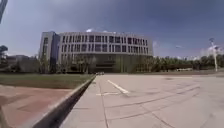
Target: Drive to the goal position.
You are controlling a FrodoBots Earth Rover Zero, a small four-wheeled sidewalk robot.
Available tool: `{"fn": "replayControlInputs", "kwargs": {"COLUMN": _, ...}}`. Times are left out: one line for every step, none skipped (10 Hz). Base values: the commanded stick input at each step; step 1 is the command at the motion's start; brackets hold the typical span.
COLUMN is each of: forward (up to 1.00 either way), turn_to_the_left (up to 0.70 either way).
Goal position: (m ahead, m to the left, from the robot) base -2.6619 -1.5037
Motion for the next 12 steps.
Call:
{"fn": "replayControlInputs", "kwargs": {"forward": 0.70, "turn_to_the_left": 0.04}}
{"fn": "replayControlInputs", "kwargs": {"forward": 0.70, "turn_to_the_left": 0.04}}
{"fn": "replayControlInputs", "kwargs": {"forward": 0.70, "turn_to_the_left": 0.04}}
{"fn": "replayControlInputs", "kwargs": {"forward": 0.70, "turn_to_the_left": 0.04}}
{"fn": "replayControlInputs", "kwargs": {"forward": 0.70, "turn_to_the_left": 0.04}}
{"fn": "replayControlInputs", "kwargs": {"forward": 0.70, "turn_to_the_left": 0.04}}
{"fn": "replayControlInputs", "kwargs": {"forward": 0.70, "turn_to_the_left": 0.04}}
{"fn": "replayControlInputs", "kwargs": {"forward": 0.70, "turn_to_the_left": 0.04}}
{"fn": "replayControlInputs", "kwargs": {"forward": 0.70, "turn_to_the_left": 0.04}}
{"fn": "replayControlInputs", "kwargs": {"forward": 0.70, "turn_to_the_left": 0.04}}
{"fn": "replayControlInputs", "kwargs": {"forward": 0.70, "turn_to_the_left": 0.04}}
{"fn": "replayControlInputs", "kwargs": {"forward": 0.70, "turn_to_the_left": 0.04}}
